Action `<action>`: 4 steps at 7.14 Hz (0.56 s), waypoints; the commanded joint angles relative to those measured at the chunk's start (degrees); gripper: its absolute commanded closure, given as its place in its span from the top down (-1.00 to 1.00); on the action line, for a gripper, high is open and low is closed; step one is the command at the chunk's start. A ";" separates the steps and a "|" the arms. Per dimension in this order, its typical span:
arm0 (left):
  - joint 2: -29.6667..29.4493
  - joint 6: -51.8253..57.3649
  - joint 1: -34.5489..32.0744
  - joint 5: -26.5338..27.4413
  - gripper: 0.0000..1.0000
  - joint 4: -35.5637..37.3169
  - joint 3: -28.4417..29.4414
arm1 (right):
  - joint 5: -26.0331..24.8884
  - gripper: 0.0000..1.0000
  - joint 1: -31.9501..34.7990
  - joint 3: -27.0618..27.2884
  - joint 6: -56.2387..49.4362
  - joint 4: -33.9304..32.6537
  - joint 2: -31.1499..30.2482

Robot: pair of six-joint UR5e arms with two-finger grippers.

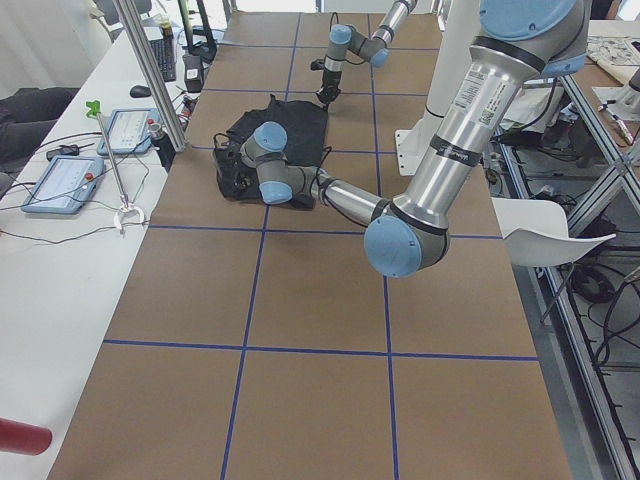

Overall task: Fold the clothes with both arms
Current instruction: 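Lower the right gripper and grasp the folded shirt's side edge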

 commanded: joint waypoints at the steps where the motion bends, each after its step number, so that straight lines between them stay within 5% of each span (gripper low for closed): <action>1: 0.09 0.00 0.00 0.01 0.16 0.00 -0.06 | 1.12 -1.00 1.38 0.07 -0.08 -0.09 0.19; 4: 0.79 0.00 0.00 0.01 0.16 0.00 -0.76 | 7.44 -1.00 4.46 3.74 0.18 -1.66 -0.86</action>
